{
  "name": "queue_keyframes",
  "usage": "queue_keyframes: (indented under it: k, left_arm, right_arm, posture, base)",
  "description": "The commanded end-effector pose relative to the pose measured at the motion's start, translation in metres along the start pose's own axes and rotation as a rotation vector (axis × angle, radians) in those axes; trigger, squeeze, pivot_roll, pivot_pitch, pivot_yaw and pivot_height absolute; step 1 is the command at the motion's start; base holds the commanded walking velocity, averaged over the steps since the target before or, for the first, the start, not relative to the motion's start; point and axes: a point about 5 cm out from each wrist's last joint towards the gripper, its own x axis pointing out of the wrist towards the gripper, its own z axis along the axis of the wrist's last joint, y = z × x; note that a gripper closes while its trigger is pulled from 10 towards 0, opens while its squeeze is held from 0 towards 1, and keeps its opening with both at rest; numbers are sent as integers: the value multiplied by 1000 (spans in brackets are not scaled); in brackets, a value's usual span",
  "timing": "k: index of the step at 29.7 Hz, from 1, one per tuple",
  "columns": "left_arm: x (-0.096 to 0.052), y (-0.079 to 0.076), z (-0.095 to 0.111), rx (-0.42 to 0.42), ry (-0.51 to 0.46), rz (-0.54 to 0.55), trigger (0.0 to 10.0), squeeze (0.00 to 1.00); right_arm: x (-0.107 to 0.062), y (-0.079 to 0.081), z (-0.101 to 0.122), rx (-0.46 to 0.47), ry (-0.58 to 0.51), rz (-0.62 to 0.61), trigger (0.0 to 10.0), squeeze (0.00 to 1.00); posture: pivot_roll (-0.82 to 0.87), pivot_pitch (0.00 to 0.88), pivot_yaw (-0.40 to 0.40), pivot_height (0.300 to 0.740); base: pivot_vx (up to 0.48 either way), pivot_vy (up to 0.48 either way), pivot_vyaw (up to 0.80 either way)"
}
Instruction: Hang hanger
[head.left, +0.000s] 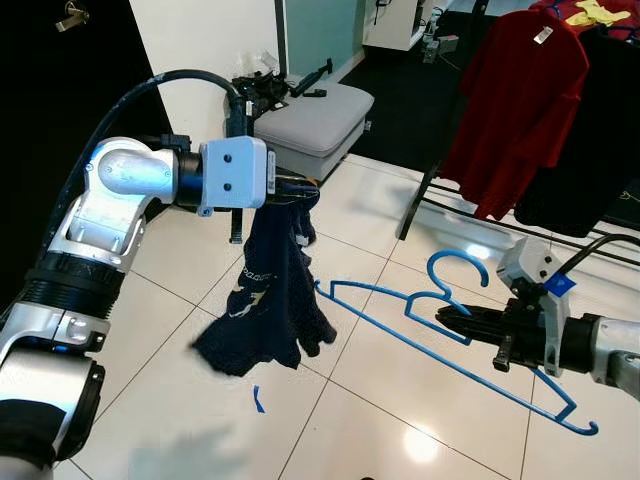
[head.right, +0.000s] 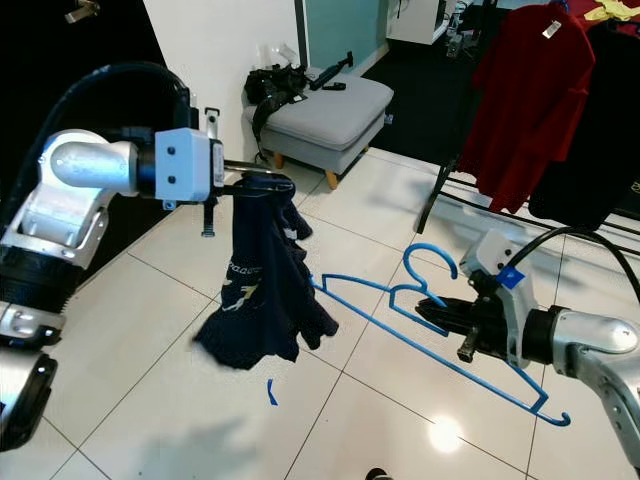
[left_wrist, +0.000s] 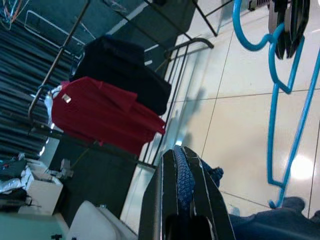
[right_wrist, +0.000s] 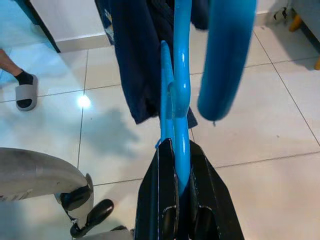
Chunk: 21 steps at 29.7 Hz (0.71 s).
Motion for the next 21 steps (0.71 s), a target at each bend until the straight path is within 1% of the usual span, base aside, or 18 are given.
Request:
queue_keyframes:
  k: [1,4,5,7,10,12,20,21]
  left_arm:
    - [2,4,9,37,-38,9,10000,0]
    - [4,2,9,34,-45,0,10000,0]
    - [4,2,9,34,-45,0,10000,0]
    - [6,1,9,35,-51,-6,10000,0]
    - [6,1,9,35,-53,-8,10000,0]
    - [8,0,10,34,-62,-17,10000,0]
    - [9,-1,11,34,-76,-30,10000,0]
    - [9,-2,13,30,-90,-40,10000,0]
  right_arm:
    - [4,9,9,-34,-71,53,10000,0]
    - [2,17,28,-54,-214,111,10000,0]
    - [2,17,28,-54,-214,111,10000,0]
    - [-5,15,38,-65,-271,113,10000,0]
    - [-7,14,40,-68,-281,105,10000,0]
    - [-13,7,42,-82,-282,77,10000,0]
    - [-18,3,44,-98,-286,52,10000,0]
    - [-18,2,44,-100,-287,49,10000,0]
  posture:
    - [-41,137,46,740]
    - [-42,138,48,740]
    - [-42,138,48,740]
    - [-44,139,48,740]
    - [-44,139,48,740]
    - [-45,139,48,740]
    - [-44,140,48,740]
    - [-41,140,48,740]
  base:
    - [0,0,0]
    - [0,0,0]
    - [0,0,0]
    - [0,0,0]
    - [0,0,0]
    - [0,0,0]
    - [0,0,0]
    - [0,0,0]
